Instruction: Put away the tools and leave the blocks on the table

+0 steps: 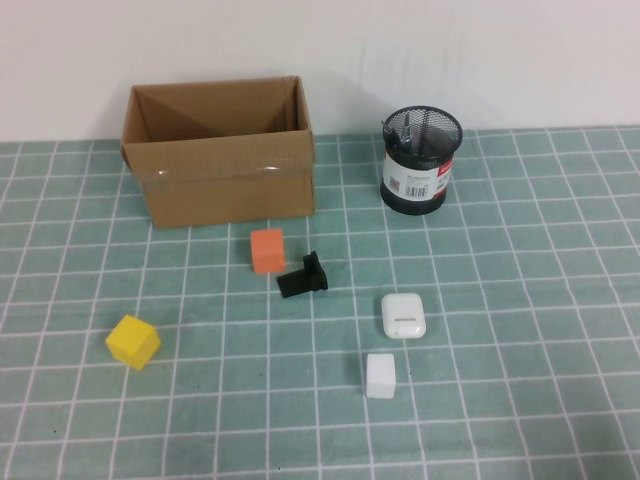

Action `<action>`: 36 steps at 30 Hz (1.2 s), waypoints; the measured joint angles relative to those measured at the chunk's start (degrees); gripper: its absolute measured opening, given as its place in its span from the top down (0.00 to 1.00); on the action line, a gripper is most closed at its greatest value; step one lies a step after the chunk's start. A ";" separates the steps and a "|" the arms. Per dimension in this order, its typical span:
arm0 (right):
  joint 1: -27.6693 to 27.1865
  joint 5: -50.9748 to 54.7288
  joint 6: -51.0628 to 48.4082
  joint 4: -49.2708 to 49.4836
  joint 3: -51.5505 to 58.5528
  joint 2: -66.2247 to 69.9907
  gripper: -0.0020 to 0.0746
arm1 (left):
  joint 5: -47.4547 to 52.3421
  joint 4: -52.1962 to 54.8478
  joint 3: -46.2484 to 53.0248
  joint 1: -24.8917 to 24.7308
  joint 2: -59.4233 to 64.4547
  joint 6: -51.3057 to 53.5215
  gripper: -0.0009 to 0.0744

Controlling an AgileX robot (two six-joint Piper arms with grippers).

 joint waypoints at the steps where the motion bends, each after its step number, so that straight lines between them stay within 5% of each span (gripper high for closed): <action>1: 0.00 1.86 0.67 0.00 0.00 -0.09 0.99 | 0.00 0.09 0.00 0.00 0.00 0.00 0.99; 36: -0.31 2.31 2.34 -0.34 0.20 -1.44 0.99 | 0.00 0.09 0.00 0.00 0.00 0.00 0.99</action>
